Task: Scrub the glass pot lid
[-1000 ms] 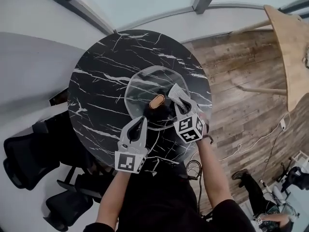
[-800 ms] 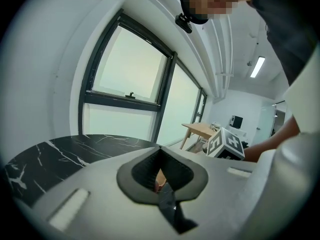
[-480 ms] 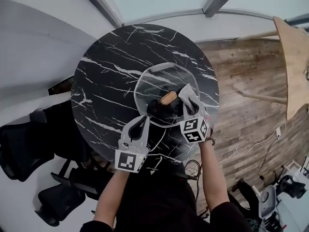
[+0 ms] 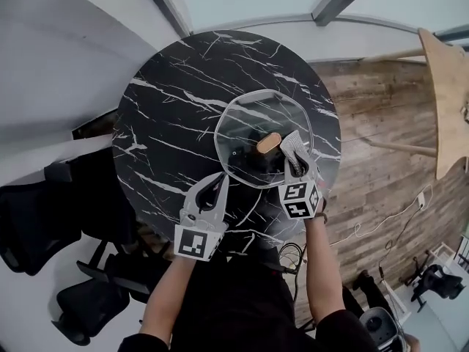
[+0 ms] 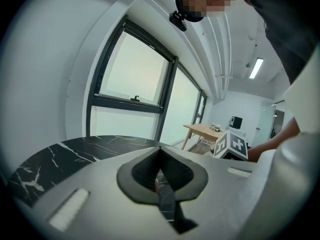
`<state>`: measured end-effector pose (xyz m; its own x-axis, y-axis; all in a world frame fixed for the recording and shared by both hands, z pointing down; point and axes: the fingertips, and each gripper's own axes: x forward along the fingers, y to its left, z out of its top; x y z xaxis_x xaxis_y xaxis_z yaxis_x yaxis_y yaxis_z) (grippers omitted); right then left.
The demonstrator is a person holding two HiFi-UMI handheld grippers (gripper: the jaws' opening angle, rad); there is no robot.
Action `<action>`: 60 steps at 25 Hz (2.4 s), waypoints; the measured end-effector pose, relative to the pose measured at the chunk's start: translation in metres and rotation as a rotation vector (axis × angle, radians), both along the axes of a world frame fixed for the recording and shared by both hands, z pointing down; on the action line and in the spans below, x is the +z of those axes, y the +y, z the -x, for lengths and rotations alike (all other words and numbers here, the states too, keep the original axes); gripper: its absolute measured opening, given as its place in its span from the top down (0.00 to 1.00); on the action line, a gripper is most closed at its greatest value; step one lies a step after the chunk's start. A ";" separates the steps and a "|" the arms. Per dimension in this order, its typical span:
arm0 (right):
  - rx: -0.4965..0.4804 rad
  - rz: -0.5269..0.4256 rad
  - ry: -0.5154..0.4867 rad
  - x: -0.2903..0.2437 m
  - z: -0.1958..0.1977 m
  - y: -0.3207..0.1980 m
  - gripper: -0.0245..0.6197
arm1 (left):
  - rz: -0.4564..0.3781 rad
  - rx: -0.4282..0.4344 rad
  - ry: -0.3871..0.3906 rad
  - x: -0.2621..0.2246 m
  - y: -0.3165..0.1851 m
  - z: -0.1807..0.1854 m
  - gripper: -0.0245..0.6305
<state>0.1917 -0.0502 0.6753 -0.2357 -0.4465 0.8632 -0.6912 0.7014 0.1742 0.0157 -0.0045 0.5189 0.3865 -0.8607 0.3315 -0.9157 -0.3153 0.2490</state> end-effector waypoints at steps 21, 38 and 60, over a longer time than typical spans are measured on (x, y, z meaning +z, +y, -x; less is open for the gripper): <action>0.165 0.025 0.005 0.001 0.062 0.056 0.84 | -0.039 0.075 0.032 -0.004 0.034 0.061 0.96; 0.334 0.085 -0.041 0.003 0.113 0.055 0.84 | -0.046 0.067 0.077 -0.005 0.060 0.112 0.96; 0.174 0.156 -0.131 0.015 0.217 0.032 0.84 | -0.037 -0.019 0.076 -0.004 0.074 0.151 0.96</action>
